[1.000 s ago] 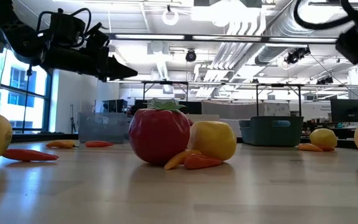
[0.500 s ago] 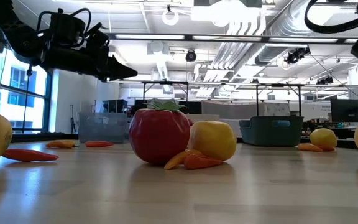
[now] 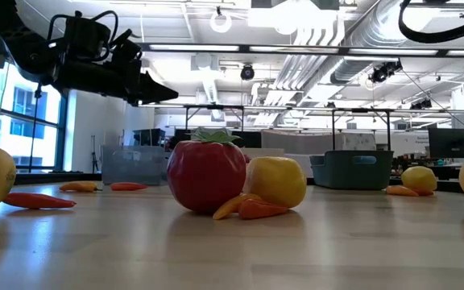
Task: Sort produce into baskets
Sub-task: Put the red tomato into the white bin
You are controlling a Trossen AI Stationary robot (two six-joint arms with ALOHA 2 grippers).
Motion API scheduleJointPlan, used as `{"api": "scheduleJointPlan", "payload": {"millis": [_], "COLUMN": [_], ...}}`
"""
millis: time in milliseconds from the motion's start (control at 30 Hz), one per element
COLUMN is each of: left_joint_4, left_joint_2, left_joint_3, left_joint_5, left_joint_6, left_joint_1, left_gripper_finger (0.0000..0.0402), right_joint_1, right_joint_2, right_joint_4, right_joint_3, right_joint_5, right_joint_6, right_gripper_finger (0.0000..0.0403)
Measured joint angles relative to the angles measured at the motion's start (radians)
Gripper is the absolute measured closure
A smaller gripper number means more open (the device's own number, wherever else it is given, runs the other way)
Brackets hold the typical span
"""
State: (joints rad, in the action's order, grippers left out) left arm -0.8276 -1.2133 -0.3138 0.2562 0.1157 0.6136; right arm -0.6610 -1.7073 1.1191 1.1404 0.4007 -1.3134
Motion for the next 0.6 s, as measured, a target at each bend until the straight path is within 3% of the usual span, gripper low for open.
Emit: {"api": "scheduleJointPlan", "payload": {"millis": [600], "left_joint_4": [0.003], "left_joint_2": [0.0], "left_joint_3": [0.0], "left_joint_5": [0.0], "left_joint_6": [0.0], "left_joint_1": [0.0], "left_gripper_finger": [0.0397], "right_joint_1": [-0.077], "right_joint_2": [0.0], "right_joint_4": [-0.039], "right_joint_3": [0.0], "right_joint_5": [0.011], "right_joint_6": [-0.05], "right_gripper_finger": [0.0102]}}
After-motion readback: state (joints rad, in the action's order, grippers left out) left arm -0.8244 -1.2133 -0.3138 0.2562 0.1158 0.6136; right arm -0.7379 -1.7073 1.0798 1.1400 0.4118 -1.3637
